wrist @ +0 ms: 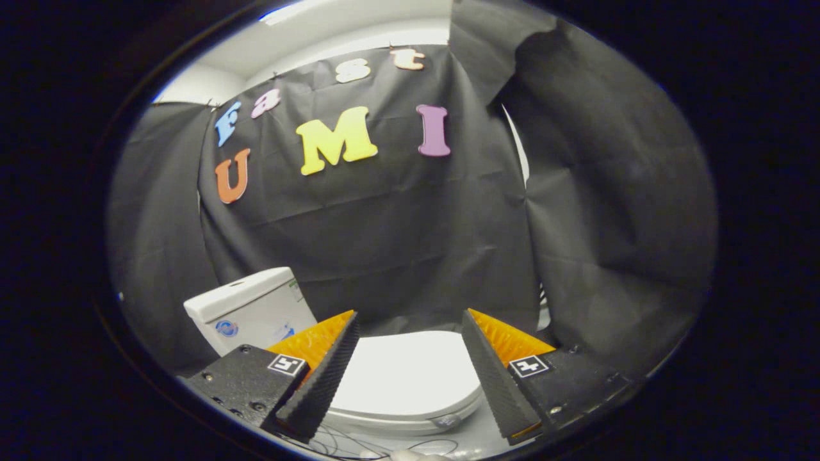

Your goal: Open the toilet lid.

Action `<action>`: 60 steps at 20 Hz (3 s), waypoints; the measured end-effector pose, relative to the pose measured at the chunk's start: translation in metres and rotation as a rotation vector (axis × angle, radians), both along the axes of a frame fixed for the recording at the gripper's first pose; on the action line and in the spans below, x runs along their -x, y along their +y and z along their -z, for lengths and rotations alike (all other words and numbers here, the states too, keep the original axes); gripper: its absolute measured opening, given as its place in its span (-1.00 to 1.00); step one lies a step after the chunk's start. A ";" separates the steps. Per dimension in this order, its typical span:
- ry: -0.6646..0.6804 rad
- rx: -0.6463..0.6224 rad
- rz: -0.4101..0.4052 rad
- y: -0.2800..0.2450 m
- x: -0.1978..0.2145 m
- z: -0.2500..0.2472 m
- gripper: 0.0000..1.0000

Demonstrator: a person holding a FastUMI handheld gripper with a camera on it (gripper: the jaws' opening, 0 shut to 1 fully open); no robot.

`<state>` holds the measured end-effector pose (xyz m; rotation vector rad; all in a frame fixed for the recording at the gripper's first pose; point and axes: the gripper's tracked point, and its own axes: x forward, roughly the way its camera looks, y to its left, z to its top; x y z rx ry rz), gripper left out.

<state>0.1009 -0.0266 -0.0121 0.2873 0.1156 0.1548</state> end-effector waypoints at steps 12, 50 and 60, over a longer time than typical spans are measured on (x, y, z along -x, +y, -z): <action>0.333 -0.549 0.050 -0.054 -0.045 0.179 0.99; 0.738 -0.823 -0.043 0.000 -0.030 0.292 -0.69; 0.734 -0.781 -0.015 0.006 -0.031 0.280 -0.80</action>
